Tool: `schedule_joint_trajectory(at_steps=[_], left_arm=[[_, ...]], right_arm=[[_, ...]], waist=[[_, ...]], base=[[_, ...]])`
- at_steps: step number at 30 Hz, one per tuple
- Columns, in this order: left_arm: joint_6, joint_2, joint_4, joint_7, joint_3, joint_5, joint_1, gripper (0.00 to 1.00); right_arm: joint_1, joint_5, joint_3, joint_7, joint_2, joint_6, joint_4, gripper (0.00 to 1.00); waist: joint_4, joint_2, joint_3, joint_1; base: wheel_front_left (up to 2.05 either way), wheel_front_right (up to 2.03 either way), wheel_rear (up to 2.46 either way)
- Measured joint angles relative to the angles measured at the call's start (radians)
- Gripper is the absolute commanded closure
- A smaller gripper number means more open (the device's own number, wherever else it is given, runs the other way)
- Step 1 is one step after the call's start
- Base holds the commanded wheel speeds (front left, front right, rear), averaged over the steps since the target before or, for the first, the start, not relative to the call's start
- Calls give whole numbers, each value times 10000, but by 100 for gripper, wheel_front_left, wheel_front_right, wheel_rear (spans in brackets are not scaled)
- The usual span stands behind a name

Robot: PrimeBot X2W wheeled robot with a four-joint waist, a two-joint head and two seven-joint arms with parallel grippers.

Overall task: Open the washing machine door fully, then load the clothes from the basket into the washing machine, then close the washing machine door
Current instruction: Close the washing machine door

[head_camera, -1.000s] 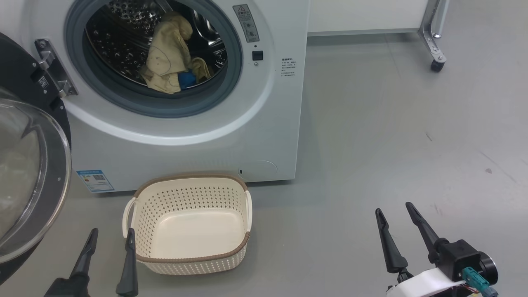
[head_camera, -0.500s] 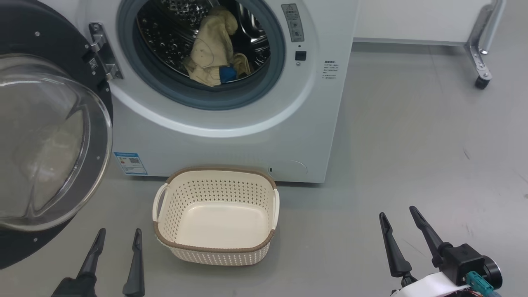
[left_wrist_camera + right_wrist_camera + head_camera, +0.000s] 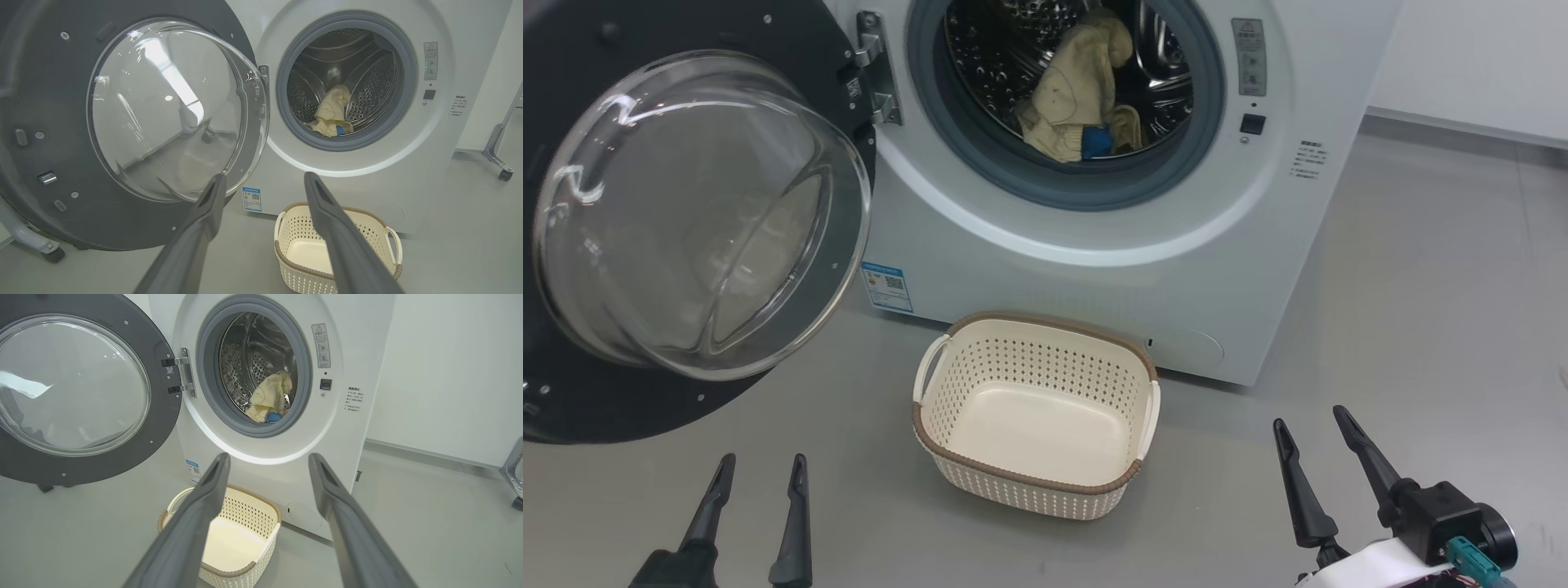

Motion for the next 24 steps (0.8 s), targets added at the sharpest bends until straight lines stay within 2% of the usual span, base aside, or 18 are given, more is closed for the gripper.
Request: schedule_joint_trajectory(at_steps=[12, 24], left_arm=[[96, -13, 56, -90, 280, -38, 21, 0], [224, -150, -82, -276, 527, -104, 96, 0]], right_arm=[[-3, -2, 431, 176, 92, 21, -58, 0], [-210, -29, 694, 351, 86, 151, 4, 0]], waist=[[1358, 0, -39, 0], [1685, 0, 200, 0]], base=[[0, 0, 0], [0, 0, 0]])
